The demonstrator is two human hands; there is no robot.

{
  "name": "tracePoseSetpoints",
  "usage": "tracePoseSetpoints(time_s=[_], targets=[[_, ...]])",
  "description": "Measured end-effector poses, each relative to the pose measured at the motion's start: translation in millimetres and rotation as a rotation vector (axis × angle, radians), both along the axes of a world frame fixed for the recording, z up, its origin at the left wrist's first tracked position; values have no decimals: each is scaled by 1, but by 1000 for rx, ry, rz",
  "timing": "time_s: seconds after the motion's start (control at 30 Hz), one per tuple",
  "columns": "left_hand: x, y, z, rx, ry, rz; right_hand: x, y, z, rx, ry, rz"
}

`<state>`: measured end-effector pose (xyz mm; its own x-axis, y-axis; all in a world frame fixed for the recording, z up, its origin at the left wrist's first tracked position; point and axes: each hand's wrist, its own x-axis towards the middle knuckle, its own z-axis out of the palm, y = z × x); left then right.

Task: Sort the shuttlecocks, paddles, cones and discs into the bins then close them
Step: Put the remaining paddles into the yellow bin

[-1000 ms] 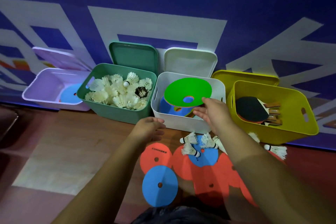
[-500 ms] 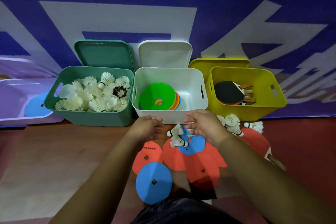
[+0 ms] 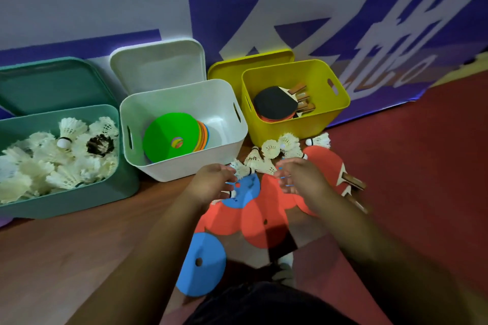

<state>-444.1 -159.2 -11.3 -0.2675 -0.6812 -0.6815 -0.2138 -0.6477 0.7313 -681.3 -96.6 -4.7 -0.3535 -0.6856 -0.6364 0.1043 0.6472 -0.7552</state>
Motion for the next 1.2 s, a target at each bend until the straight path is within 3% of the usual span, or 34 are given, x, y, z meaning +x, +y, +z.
tracePoseSetpoints(time_s=[0.23,0.4,0.57,0.67,0.73,0.9,1.0,1.2], targets=[[-53,14,-6,26,-58,-239,-60,41,-14,-51,426,-146],[-95,28,-16,64,-97,-370,-113,72,-42,84,639,-103],[-130,43,-28,101,-126,-444,-164,91,-69,193,586,22],[-154,51,-26,75,-171,-475,-192,98,-83,217,709,116],[-172,55,-25,36,-176,-450,-211,104,-99,225,672,147],[-216,63,-27,-320,-160,-477,-252,113,-140,270,737,160],[-248,63,-24,-503,-233,-536,-250,105,-111,163,679,170],[-292,58,-35,-540,-338,-662,-277,87,-125,199,599,282]])
